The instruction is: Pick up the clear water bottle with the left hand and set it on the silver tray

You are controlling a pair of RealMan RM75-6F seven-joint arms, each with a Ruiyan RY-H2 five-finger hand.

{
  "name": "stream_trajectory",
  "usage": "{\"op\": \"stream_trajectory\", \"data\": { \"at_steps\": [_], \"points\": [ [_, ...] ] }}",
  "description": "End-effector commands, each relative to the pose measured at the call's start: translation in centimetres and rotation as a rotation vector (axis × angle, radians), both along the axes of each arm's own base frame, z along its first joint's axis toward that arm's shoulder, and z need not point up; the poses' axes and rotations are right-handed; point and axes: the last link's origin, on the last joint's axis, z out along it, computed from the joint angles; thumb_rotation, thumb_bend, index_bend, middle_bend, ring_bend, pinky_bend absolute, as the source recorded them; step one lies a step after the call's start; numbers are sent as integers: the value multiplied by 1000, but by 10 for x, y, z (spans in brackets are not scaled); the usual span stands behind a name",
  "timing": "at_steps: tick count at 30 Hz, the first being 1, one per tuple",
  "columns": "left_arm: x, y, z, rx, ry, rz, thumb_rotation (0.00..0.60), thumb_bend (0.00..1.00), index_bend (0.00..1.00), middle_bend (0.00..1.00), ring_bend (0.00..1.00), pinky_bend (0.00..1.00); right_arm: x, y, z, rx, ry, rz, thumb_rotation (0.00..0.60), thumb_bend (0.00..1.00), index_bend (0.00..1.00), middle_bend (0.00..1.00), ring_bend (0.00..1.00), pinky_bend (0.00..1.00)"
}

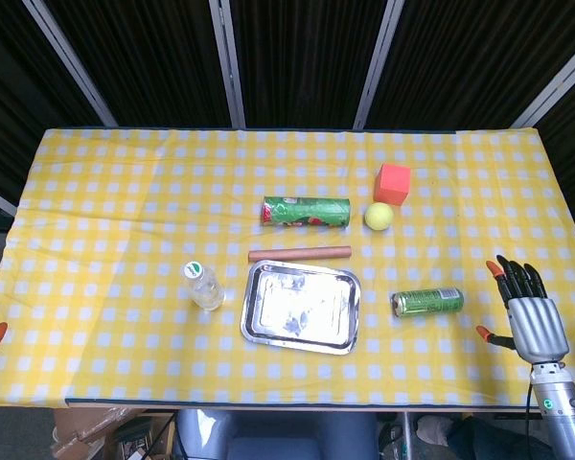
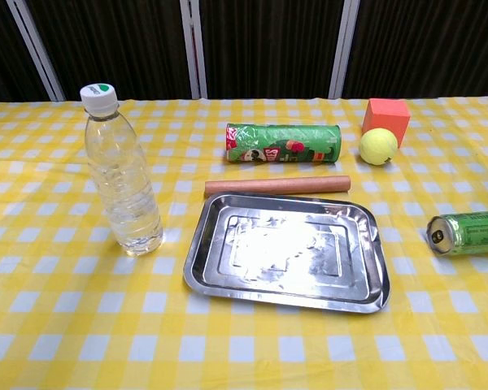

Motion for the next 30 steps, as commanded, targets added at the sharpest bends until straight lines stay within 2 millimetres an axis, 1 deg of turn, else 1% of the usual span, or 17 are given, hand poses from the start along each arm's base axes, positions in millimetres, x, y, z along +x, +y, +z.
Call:
{"op": "stream_trajectory", "data": {
  "at_steps": [1,5,10,15,17,21,23,25,26,27,28,29,30],
  "points": [
    [1,0,1,-3,-24,-7,600,313,166,82,0,0,-1,0,-1,2,2,-3,600,50,10,0,0,0],
    [4,2,-3,-22,-29,-15,600,312,166,82,0,0,-3,4,0,4,10,-15,600,50,9,0,0,0],
    [7,1,-9,-41,-22,-27,600,312,164,82,0,0,2,8,2,-2,0,4,600,50,10,0,0,0],
    [10,4,-10,-32,-42,-45,600,304,163,85,0,0,4,9,5,-9,-11,12,600,50,10,0,0,0],
    [9,3,-13,-49,-73,-44,600,291,160,86,0,0,2,9,6,-11,-14,4,600,49,10,0,0,0],
    [10,4,-20,-128,-189,-47,600,281,159,85,0,0,2,7,6,-6,-18,4,600,48,9,0,0,0],
    [15,7,-27,-168,-298,-63,600,277,159,85,0,0,3,7,7,-9,-28,11,600,49,9,0,0,0],
    [25,11,-39,-244,-487,-73,600,273,159,83,0,0,3,7,6,-2,-37,8,600,49,10,0,0,0],
    [35,15,-47,-318,-645,-77,600,272,159,82,0,0,2,7,6,4,-43,3,600,50,9,0,0,0],
    [39,18,-50,-357,-725,-78,600,271,158,79,0,0,1,7,5,7,-44,-1,600,50,9,0,0,0],
    [47,25,-56,-414,-845,-73,600,270,158,77,0,0,0,6,5,11,-44,-4,600,50,10,0,0,0],
    [53,35,-62,-456,-908,-71,600,269,158,74,0,0,0,5,4,15,-44,-6,600,50,10,0,0,0],
    [56,41,-66,-474,-930,-72,600,264,156,72,0,0,0,5,4,18,-45,-6,600,50,10,0,0,0]
  ]
}}
